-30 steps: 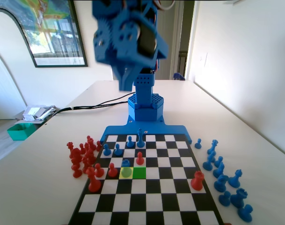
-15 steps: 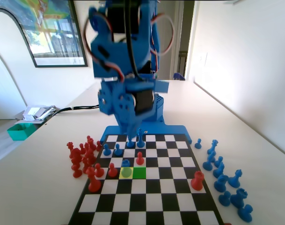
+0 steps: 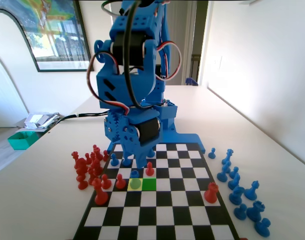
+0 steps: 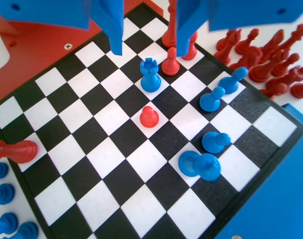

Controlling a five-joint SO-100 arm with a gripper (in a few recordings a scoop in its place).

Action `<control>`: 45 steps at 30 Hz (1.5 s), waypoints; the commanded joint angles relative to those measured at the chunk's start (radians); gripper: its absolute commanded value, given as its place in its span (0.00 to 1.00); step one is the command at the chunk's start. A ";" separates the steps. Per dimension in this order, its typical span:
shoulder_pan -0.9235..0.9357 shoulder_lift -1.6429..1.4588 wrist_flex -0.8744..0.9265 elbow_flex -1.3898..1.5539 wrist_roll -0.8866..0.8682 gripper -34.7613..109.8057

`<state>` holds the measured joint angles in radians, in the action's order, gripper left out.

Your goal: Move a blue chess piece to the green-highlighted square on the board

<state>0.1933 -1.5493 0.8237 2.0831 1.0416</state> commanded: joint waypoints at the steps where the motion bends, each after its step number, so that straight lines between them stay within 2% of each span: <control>1: 0.028 -0.003 -0.028 0.011 0.017 0.36; 45: 0.015 0.166 -0.161 -0.074 0.012 0.33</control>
<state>0.1917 -1.3576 0.6642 2.0417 1.0508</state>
